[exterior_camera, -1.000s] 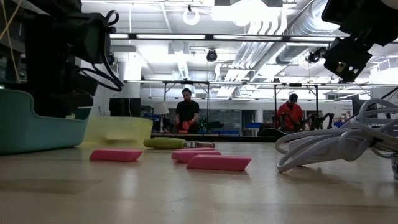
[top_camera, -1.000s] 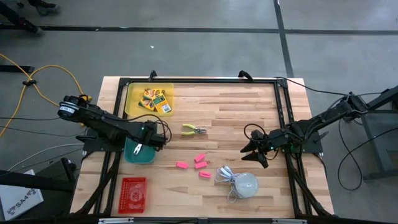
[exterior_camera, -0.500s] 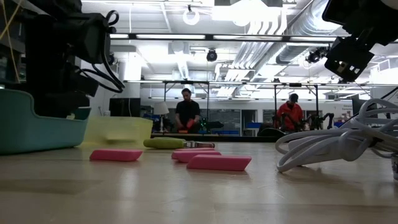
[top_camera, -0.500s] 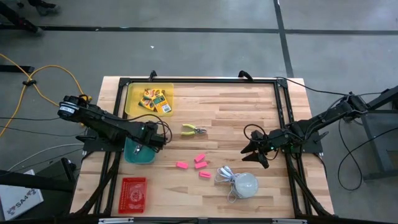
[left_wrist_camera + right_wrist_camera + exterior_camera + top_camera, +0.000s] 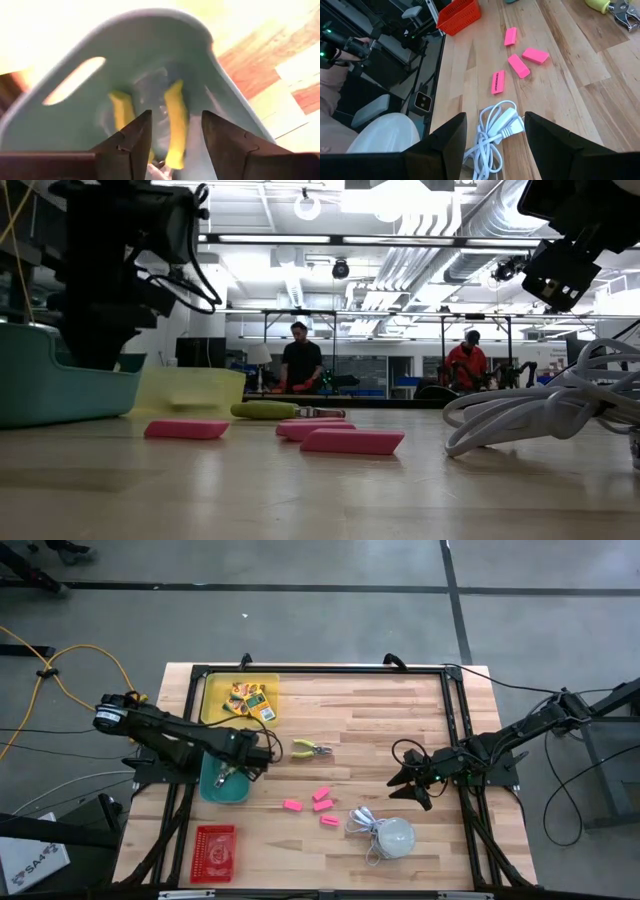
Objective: Pick & Place School Supplies
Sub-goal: Put the green puncher into the green bin
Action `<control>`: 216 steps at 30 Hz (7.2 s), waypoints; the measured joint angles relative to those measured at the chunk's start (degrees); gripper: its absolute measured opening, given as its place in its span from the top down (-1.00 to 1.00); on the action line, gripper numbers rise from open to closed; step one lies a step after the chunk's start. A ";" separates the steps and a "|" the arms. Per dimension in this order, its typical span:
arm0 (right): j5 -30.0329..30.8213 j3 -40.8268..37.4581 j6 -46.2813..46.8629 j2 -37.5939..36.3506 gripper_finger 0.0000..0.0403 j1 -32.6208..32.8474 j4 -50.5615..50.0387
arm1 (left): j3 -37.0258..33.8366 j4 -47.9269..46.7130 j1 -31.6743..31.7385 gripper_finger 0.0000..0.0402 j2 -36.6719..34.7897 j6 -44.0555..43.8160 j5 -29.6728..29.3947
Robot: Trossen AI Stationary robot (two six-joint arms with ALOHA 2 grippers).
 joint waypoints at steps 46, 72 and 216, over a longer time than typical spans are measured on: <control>1.72 -0.04 -0.02 -0.02 0.06 -0.06 0.08 | 15.53 25.71 12.70 0.18 9.91 48.21 10.73; 1.72 -0.02 -0.42 0.00 0.06 -0.06 -0.63 | 15.42 26.88 12.14 0.18 19.51 56.96 12.82; 1.46 -0.02 -0.46 0.00 0.06 -0.03 -2.10 | -5.95 1.31 -31.41 0.87 -15.93 -42.29 -10.74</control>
